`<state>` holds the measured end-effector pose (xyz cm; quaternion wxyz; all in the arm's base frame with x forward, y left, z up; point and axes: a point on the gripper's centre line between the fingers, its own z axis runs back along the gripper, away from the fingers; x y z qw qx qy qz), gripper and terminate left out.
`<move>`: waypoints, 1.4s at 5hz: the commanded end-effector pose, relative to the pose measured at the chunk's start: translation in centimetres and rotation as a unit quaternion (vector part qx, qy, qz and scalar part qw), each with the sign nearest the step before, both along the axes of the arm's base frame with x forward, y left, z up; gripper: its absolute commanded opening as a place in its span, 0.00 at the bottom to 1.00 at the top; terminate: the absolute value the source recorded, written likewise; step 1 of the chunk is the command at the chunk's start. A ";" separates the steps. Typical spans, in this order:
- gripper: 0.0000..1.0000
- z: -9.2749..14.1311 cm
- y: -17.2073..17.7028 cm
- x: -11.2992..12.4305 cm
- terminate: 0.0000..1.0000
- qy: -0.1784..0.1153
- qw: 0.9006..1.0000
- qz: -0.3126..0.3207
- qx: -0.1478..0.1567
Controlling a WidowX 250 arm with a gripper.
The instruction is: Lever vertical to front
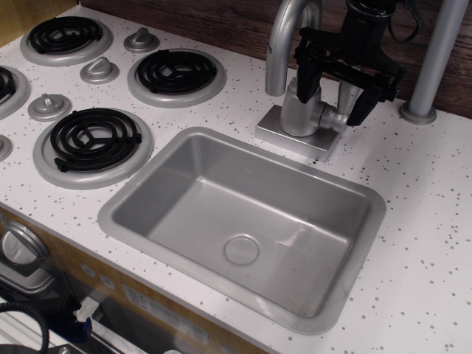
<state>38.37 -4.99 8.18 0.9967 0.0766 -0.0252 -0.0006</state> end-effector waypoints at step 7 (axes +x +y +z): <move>1.00 4.0 0.0 4.8 0.00 -0.156 0.987 -0.012 0.029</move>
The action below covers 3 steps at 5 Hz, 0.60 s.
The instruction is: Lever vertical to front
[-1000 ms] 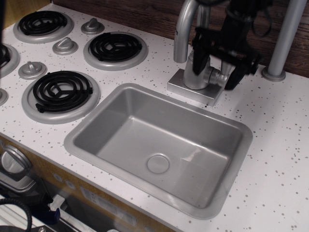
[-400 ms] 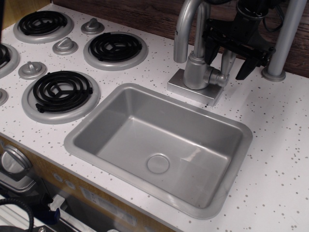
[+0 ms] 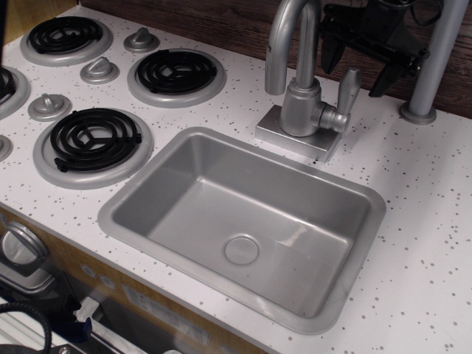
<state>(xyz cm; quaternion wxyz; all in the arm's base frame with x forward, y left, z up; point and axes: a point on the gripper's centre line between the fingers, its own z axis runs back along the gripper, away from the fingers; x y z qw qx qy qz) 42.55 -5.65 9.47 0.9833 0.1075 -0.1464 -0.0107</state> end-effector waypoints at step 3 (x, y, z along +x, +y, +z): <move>0.00 1.6 0.4 0.3 0.00 -0.027 0.999 0.018 -0.021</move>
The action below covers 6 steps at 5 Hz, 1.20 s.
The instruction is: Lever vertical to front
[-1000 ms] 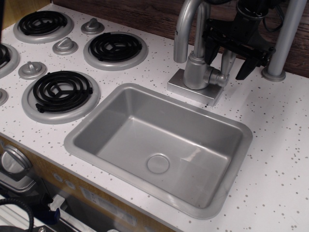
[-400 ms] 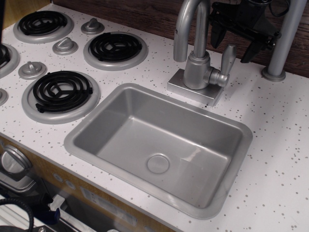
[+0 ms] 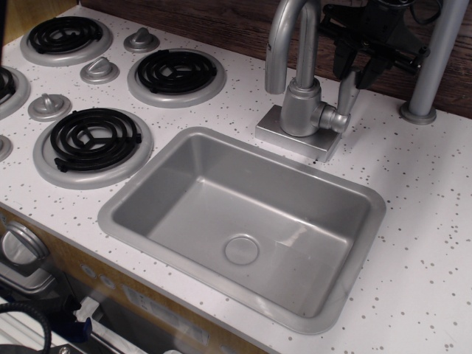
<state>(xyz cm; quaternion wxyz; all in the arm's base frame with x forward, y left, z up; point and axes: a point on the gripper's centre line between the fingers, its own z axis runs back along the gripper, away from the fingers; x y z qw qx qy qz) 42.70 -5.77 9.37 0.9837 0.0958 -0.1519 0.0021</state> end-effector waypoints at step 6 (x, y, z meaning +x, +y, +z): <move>0.00 -3.7 1.3 -4.2 0.00 0.076 0.994 0.021 -0.078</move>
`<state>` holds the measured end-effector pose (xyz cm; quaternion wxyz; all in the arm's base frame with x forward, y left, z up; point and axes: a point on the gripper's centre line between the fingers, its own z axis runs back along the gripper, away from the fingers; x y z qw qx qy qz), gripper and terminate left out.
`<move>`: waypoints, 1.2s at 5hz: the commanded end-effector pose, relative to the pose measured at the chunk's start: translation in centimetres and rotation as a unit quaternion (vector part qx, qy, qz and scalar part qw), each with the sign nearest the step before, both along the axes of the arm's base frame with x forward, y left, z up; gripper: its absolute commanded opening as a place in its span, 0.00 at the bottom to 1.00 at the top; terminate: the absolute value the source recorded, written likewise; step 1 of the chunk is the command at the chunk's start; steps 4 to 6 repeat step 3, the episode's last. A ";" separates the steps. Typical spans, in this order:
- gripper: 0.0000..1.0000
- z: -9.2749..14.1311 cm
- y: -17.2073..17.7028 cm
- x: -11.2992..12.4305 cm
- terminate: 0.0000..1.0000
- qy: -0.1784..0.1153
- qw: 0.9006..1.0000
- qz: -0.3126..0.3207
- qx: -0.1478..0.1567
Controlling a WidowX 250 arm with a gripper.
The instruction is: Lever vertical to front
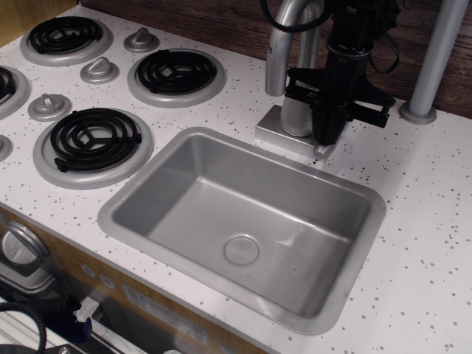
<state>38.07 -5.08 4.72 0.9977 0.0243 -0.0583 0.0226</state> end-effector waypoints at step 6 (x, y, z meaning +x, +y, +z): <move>1.00 6.2 -0.1 -1.4 1.00 -0.009 0.999 0.020 0.048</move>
